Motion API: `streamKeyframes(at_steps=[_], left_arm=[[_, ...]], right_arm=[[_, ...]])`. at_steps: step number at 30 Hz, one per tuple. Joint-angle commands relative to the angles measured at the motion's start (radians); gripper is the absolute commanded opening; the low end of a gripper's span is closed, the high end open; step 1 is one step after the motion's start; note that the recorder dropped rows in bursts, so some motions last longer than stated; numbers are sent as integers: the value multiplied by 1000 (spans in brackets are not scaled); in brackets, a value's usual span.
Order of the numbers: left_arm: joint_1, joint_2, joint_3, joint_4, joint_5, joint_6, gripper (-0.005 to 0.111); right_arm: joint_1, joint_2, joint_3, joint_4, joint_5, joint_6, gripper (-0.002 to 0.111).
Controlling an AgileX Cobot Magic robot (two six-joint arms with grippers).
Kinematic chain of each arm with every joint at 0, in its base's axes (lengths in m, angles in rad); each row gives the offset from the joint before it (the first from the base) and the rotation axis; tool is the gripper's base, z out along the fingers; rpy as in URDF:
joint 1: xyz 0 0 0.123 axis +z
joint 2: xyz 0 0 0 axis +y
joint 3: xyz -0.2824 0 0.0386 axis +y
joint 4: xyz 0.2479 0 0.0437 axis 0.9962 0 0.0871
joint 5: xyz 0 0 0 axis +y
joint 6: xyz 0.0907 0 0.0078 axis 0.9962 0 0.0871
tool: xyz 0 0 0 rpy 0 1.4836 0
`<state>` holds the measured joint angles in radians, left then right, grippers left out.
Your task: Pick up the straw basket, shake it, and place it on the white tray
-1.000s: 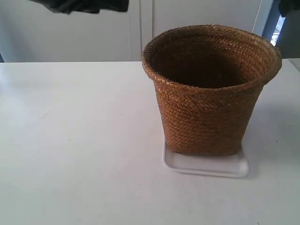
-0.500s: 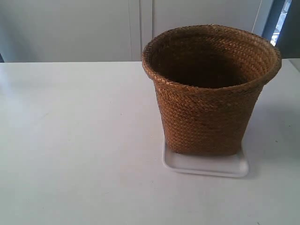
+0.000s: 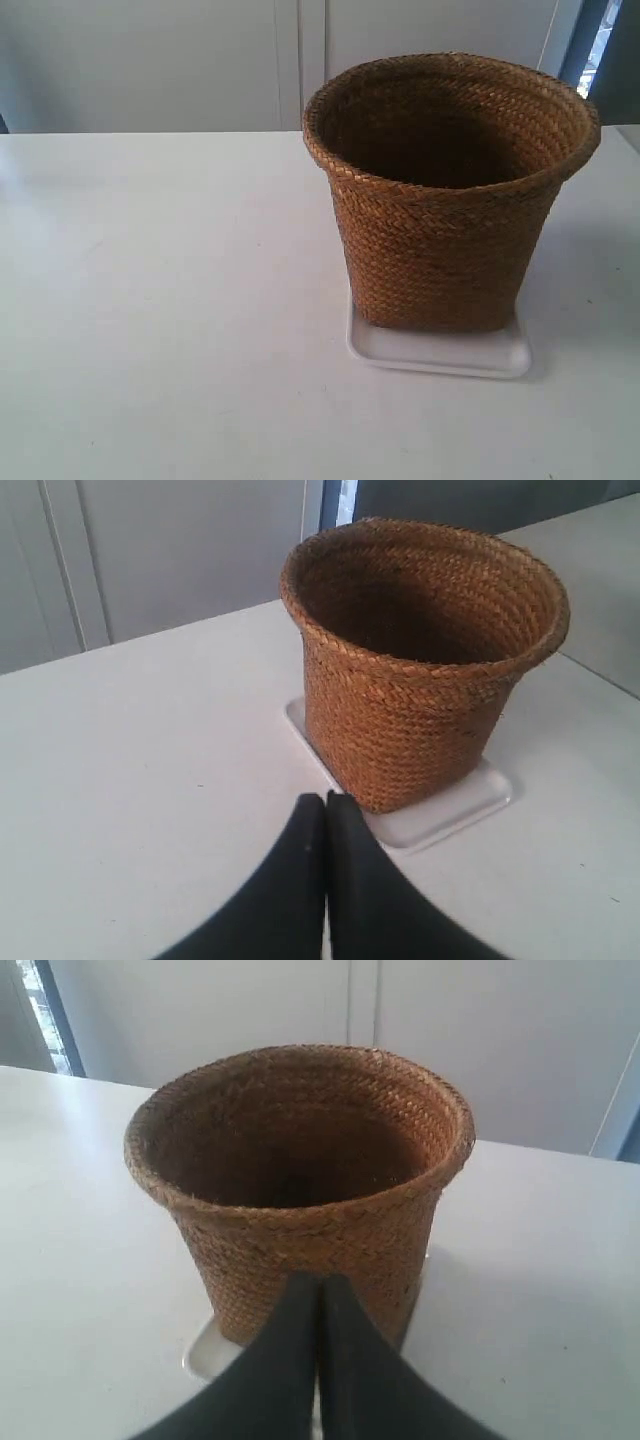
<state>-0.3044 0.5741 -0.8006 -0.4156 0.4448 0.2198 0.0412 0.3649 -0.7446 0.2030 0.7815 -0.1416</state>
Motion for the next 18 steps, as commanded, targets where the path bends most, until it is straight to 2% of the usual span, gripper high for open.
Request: streamKeyframes(at_steps=[1,5,12,13,14,15,16,17,18], left_arm=[[2,-79,101,-27,20,-8,0],[2,-86,189,-27,79,-8,0],[2,-86,195,-26,97,-8,0],[2,-86,195,25,103,-6,0],[4,-92,186,137,127,-49,0],[9,-123,155,563,247,-339,0],[16,-145,145,839,323,-515,0],[24,-179,136,1092,431,-759,0],[24,-218,132,1281,536,-981,0]], right_arm=[[-3,-100,168,28,-7,-49,0],[-3,-130,290,35,-5,-37,0],[-3,-130,290,74,-47,-37,0],[-3,-130,290,74,-45,-37,0],[-3,-130,290,74,-45,-37,0],[-3,-130,290,74,-47,-37,0],[-3,-130,290,74,-47,-37,0],[-3,-130,290,79,-47,-37,0],[-3,-130,290,79,-47,-37,0]])
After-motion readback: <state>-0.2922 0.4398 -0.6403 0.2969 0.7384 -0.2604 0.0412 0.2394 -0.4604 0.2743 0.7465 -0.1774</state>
